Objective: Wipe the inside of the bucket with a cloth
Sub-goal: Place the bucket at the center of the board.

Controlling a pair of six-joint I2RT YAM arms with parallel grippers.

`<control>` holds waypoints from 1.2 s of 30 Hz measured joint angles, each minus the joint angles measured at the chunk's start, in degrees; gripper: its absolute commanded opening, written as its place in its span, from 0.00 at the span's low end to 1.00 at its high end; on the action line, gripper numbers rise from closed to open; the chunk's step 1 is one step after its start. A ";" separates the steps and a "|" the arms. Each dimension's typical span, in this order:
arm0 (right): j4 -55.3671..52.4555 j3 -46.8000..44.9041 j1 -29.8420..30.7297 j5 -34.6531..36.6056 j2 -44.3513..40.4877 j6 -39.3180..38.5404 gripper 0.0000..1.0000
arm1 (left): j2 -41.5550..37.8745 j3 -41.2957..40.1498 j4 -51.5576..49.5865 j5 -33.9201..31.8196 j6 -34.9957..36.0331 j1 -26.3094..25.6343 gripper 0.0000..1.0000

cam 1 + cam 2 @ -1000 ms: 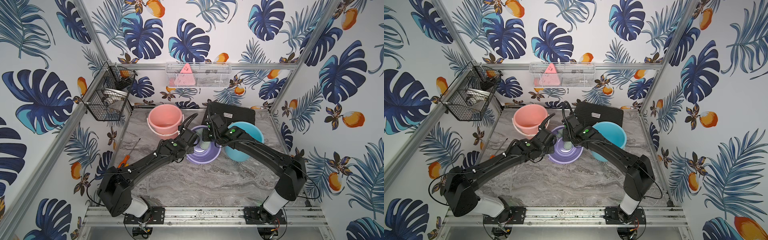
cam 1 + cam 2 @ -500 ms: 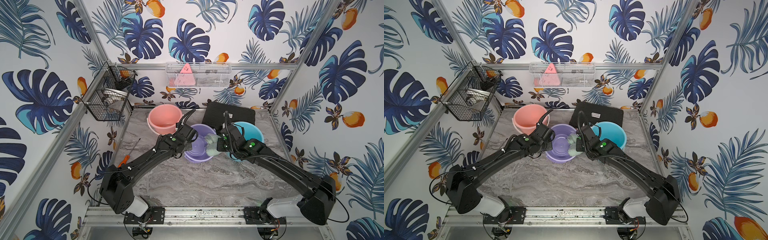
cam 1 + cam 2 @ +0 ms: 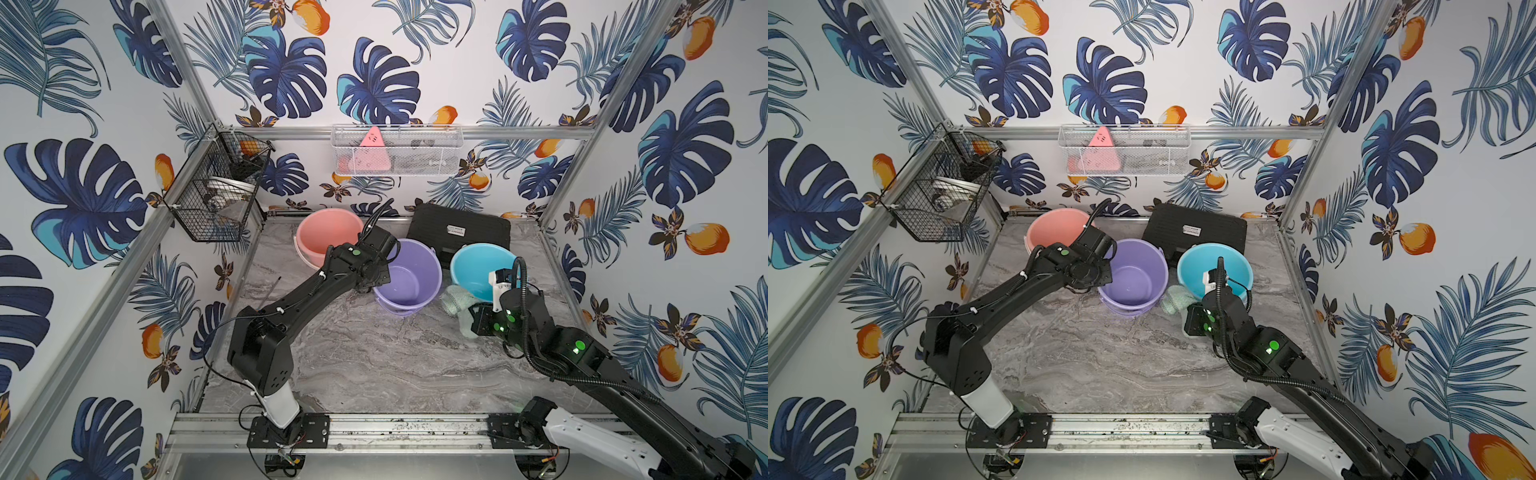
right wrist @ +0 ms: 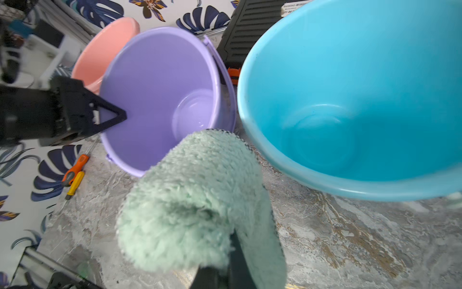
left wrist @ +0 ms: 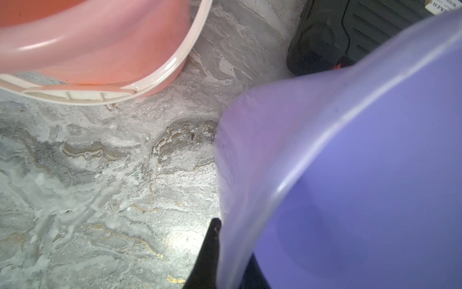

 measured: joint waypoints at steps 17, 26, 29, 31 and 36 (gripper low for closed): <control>-3.30 4.11 -0.04 -8.44 3.78 -1.53 0.00 | 8.68 8.85 -3.80 6.10 -0.39 1.55 0.36; -3.67 4.02 -0.04 -6.73 3.63 -1.70 0.00 | 9.27 8.92 -3.93 8.28 0.31 1.60 0.46; -3.21 3.65 -0.04 -6.60 2.80 -1.68 0.00 | 9.77 9.11 -4.00 8.98 1.27 1.62 0.54; -2.95 3.56 -0.04 -6.86 2.82 -1.68 0.00 | 9.60 9.11 -3.96 9.11 1.29 1.64 0.65; -1.25 3.56 -0.04 -8.22 4.17 -1.95 0.00 | 5.75 7.78 -3.30 9.38 1.29 1.64 0.99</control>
